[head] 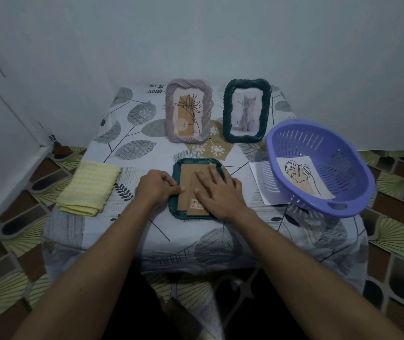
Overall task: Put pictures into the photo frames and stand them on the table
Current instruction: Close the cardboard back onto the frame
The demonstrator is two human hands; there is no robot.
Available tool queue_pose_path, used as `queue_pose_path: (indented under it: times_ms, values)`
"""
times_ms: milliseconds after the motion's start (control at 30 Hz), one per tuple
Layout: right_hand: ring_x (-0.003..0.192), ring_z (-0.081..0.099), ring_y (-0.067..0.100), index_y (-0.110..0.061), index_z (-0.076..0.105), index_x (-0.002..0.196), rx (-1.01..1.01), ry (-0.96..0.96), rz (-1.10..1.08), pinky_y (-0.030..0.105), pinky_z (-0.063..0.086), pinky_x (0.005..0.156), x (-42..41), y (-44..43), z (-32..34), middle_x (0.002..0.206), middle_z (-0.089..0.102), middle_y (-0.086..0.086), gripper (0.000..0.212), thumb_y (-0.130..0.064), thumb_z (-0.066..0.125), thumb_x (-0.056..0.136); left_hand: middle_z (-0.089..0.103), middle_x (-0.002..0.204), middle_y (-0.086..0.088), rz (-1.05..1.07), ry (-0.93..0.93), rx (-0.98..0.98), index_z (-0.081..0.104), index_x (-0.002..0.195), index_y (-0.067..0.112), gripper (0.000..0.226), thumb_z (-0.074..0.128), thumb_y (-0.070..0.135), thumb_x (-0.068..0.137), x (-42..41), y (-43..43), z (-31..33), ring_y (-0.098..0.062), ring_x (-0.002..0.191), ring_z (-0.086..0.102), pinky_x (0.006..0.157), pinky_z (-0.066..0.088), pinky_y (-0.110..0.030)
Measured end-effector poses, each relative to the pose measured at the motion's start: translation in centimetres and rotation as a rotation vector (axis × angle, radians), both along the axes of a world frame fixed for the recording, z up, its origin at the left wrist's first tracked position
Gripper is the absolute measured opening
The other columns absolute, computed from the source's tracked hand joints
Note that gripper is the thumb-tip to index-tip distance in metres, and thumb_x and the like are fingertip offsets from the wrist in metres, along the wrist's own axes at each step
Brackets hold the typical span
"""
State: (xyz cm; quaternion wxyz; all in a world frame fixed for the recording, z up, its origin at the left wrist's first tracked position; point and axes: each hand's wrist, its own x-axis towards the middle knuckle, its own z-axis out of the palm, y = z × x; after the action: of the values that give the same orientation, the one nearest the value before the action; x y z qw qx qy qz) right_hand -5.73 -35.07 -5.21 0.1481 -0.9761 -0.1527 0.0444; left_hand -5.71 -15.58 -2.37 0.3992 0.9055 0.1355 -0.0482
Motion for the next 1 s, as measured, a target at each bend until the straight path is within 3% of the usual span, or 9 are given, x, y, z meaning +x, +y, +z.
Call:
queue_pose_path:
  times_ms: [233, 367, 500, 600, 767, 1000]
  values:
    - [0.153, -0.005, 0.024, -0.043, 0.022, 0.154, 0.01, -0.009, -0.009, 0.05, 0.008, 0.117, 0.1, 0.1, -0.2, 0.168, 0.005, -0.003, 0.057, -0.06, 0.029, 0.1, 0.059, 0.07, 0.003, -0.075, 0.042, 0.007, 0.061, 0.077, 0.014, 0.035, 0.089, 0.033, 0.07, 0.7, 0.3, 0.4, -0.009, 0.063, 0.052, 0.052, 0.034, -0.025]
    - [0.153, -0.004, 0.024, -0.042, 0.024, 0.153, 0.031, -0.003, -0.011, 0.049, 0.007, 0.118, 0.1, 0.2, -0.2, 0.168, 0.006, -0.003, 0.056, -0.057, 0.032, 0.1, 0.058, 0.077, 0.0, -0.089, -0.011, -0.139, 0.06, 0.087, 0.01, 0.028, 0.083, 0.025, 0.079, 1.0, 0.0, 0.3, -0.013, 0.07, 0.055, 0.054, 0.043, -0.019]
    - [0.153, -0.002, 0.025, -0.043, 0.025, 0.152, 0.037, -0.003, -0.008, 0.05, 0.007, 0.118, 0.3, 0.1, -0.3, 0.167, 0.008, -0.003, 0.055, -0.057, 0.033, 0.1, 0.067, 0.107, -0.004, -0.05, -0.172, 0.089, 0.069, 0.113, 0.024, 0.023, 0.068, 0.032, 0.092, 2.3, -0.3, -0.7, -0.025, 0.101, 0.061, 0.089, 0.05, -0.036]
    - [0.153, -0.001, 0.025, -0.043, 0.026, 0.152, 0.045, -0.008, -0.009, 0.049, 0.007, 0.118, 0.3, 0.1, -0.4, 0.167, 0.01, -0.003, 0.055, -0.057, 0.034, 0.099, 0.068, 0.123, -0.006, -0.042, -0.206, 0.167, 0.068, 0.125, 0.029, 0.03, 0.059, 0.034, 0.097, 3.6, -0.9, -1.1, -0.03, 0.116, 0.059, 0.096, 0.047, -0.039]
    - [0.152, 0.001, 0.025, -0.043, 0.027, 0.151, 0.055, -0.01, -0.017, 0.05, 0.008, 0.117, 0.3, 0.1, -0.4, 0.167, 0.012, -0.003, 0.055, -0.057, 0.036, 0.098, 0.072, 0.115, -0.007, -0.023, -0.189, 0.266, 0.07, 0.119, 0.036, 0.031, 0.058, 0.048, 0.093, 5.4, -1.1, -1.9, -0.033, 0.111, 0.061, 0.096, 0.048, -0.048]
    - [0.152, 0.004, 0.025, -0.042, 0.029, 0.15, 0.051, -0.027, -0.019, 0.05, 0.01, 0.116, 0.2, 0.2, -0.4, 0.166, 0.015, -0.003, 0.055, -0.056, 0.037, 0.097, 0.068, 0.116, -0.005, 0.027, -0.218, 0.289, 0.074, 0.109, 0.034, 0.02, 0.065, 0.039, 0.092, 6.0, -1.6, -1.6, -0.034, 0.118, 0.051, 0.097, 0.042, -0.046]
